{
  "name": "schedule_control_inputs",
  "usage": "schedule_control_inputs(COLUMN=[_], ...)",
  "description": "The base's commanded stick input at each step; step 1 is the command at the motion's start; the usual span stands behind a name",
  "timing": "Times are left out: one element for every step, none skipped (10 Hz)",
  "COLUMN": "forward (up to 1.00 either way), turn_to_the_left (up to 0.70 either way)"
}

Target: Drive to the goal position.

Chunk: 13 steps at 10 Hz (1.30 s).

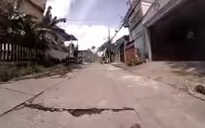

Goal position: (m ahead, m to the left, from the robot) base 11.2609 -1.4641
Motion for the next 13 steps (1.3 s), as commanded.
schedule_control_inputs(forward=[0.7, 0.7, 0.7, 0.7, 0.7, 0.7, 0.7, 0.7, 0.7, 0.7, 0.7, 0.7, 0.7], turn_to_the_left=[0.02, 0.02, 0.02, 0.02, 0.02, 0.02, 0.02, 0.02, 0.02, 0.02, 0.02, 0.02, 0.02])
